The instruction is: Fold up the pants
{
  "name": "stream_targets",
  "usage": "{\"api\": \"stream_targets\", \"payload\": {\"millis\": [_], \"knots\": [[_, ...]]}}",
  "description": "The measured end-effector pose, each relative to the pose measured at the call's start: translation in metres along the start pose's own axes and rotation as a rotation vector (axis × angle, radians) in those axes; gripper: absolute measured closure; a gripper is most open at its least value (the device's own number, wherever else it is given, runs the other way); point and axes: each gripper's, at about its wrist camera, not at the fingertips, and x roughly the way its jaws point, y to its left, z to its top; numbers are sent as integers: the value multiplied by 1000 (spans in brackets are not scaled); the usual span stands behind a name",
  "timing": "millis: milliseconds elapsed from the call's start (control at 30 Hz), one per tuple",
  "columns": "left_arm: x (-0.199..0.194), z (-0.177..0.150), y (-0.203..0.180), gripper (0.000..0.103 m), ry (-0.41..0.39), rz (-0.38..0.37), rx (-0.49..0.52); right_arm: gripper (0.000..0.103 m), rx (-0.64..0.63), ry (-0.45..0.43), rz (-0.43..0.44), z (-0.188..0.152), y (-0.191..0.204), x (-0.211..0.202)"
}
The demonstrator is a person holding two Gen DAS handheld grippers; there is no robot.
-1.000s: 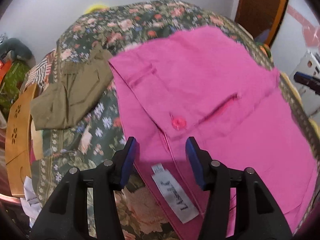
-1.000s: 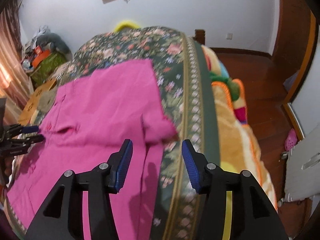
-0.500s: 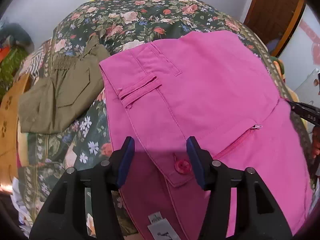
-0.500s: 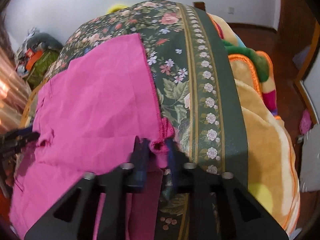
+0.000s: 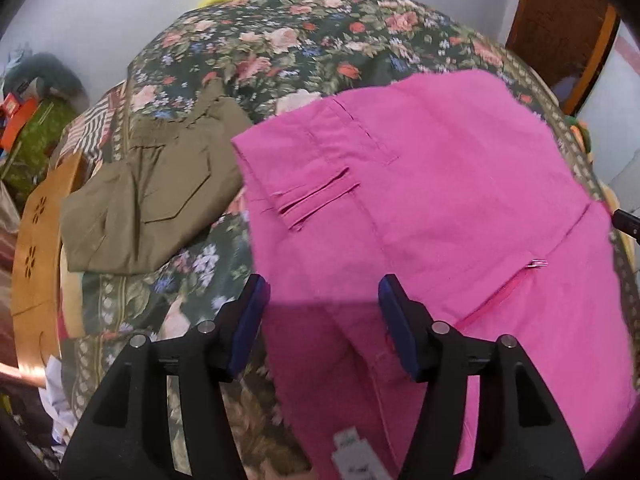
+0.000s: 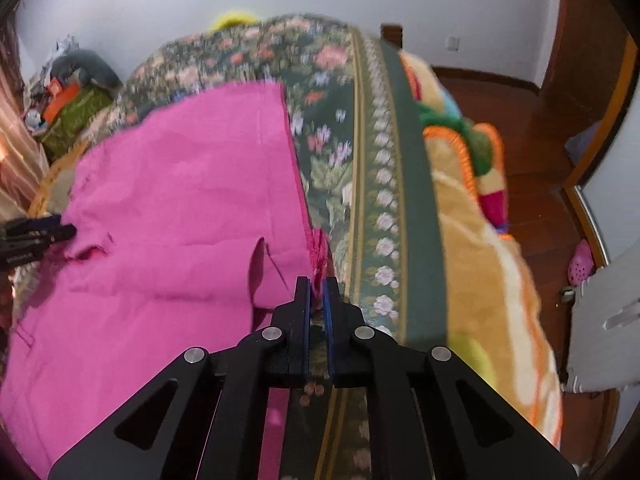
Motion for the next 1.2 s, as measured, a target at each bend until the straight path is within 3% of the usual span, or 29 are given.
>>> {"api": "stream_targets", "payload": {"millis": [67, 200, 433, 500, 600, 867, 1033, 1200], "knots": [[-13, -2, 4, 43, -20, -12, -18, 94, -8, -36, 25, 4, 4, -15], [-31, -10, 0, 43, -52, -41, -10, 73, -50, -58, 72, 10, 20, -22], [-14, -25, -14, 43, 0, -55, 27, 73, -41, 13, 99, 9, 36, 24], [-5, -28, -14, 42, 9, -56, 22, 78, -12, 23, 116, 4, 34, 33], [-5, -31, -15, 42, -10, -48, 24, 98, -14, 0, 123, -1, 33, 30], [-5, -32, -17, 39, -20, -25, 41, 101, -147, -99, 8, 0, 40, 13], [-3, -34, -20, 38, -32, 16, 68, 102, -173, -44, -39, -5, 36, 37], [-6, -36, -19, 38, -33, -14, 53, 101, -181, 6, -49, 4, 37, 35]]}}
